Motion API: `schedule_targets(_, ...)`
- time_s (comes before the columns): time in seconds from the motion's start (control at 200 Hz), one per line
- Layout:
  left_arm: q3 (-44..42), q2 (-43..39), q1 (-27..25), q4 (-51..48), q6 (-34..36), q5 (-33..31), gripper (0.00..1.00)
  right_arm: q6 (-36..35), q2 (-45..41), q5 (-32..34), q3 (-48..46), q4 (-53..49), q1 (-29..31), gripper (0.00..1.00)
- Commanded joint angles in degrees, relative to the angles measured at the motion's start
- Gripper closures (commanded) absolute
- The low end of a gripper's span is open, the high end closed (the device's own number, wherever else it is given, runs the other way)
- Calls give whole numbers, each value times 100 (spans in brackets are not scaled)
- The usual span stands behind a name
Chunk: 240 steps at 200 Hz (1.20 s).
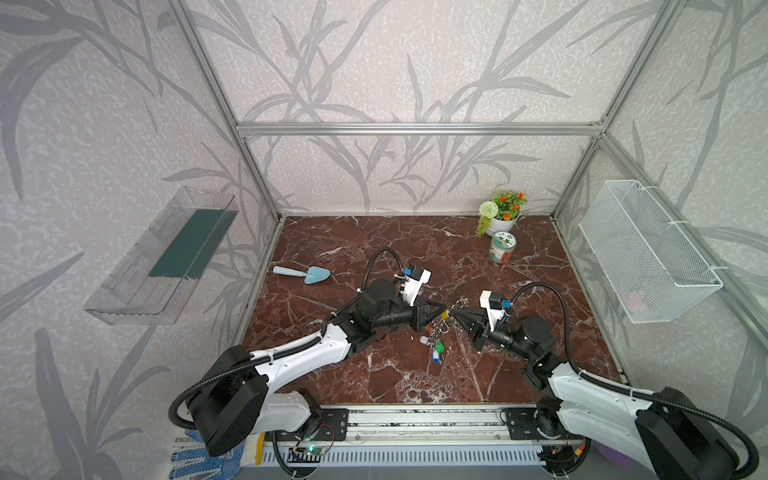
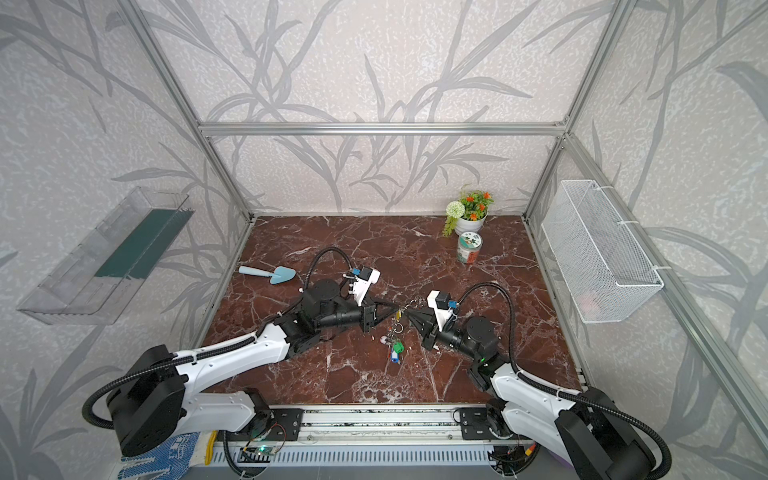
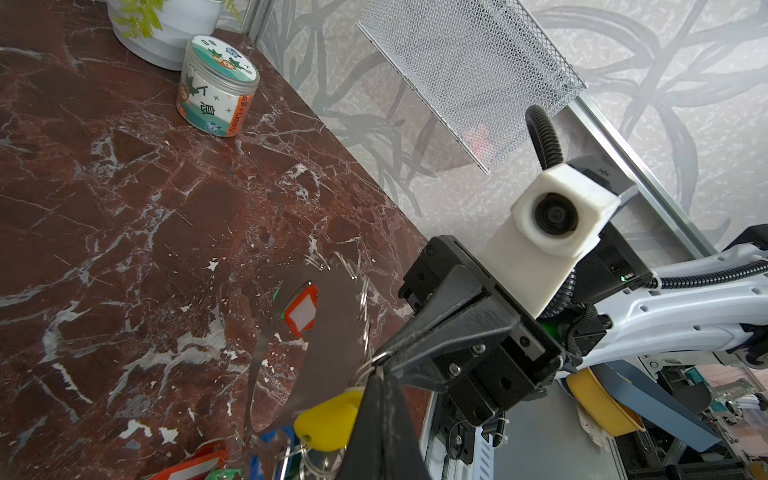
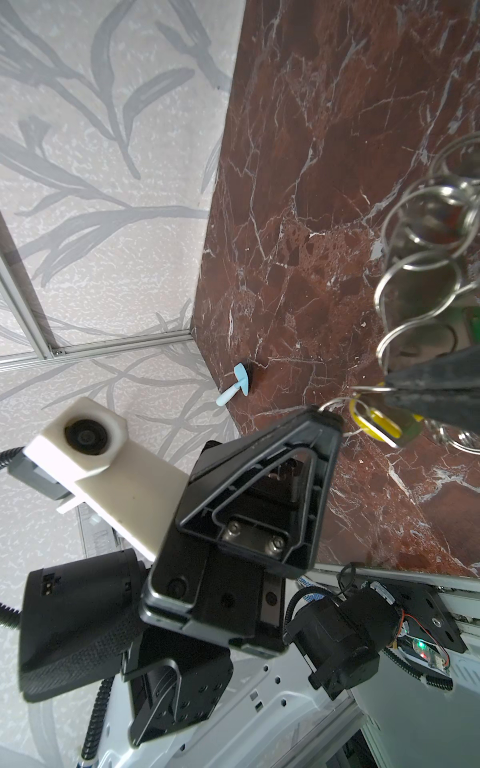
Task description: Put the keys on the keyring
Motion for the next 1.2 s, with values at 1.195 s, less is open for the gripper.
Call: schedule_targets(1.195,-55,-78,-577,95,447,-1598,100,106,-131,-27,117,306,44,100)
